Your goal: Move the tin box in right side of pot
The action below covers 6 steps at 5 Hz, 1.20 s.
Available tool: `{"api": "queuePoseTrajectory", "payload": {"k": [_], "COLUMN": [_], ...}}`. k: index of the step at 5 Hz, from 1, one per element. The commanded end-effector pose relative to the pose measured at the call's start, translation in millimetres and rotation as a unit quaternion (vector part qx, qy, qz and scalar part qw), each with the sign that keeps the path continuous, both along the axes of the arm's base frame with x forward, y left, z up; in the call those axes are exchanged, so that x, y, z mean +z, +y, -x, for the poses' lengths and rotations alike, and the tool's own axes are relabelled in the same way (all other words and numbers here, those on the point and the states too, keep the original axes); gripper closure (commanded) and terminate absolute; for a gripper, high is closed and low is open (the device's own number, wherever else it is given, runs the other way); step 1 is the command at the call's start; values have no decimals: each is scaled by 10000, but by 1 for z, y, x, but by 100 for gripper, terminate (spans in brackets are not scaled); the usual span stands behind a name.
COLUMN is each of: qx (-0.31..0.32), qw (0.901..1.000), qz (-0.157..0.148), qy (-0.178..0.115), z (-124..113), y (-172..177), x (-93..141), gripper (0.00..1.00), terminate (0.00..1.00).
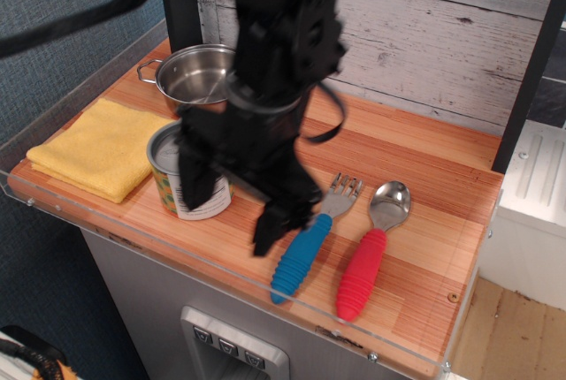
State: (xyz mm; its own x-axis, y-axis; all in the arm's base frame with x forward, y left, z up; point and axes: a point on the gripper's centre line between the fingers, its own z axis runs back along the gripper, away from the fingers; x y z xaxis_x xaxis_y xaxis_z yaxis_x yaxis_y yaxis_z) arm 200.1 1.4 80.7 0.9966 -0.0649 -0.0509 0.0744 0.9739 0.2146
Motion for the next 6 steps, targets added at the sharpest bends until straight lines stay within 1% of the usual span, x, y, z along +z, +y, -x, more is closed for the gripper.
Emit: {"api": "queuePoseTrajectory", "payload": {"k": [1,2,3,4,5,6], "qx": [-535,-705,-883,-1041,-1212,-1573], "qw": [9981,9967,9944,9926,9905,9846], "qz": [117,117,148,210,271,360], "qy": [-298,-389,-558,-590,-596,-671], "z": [5,0,-7,-18,-34,-52], "y": [48,74,92,109,111,102], "x": [-2,-7,-13,-22,-25,-28], "gripper": [0,0,0,0,0,0], "terminate": [0,0,0,0,0,0]}}
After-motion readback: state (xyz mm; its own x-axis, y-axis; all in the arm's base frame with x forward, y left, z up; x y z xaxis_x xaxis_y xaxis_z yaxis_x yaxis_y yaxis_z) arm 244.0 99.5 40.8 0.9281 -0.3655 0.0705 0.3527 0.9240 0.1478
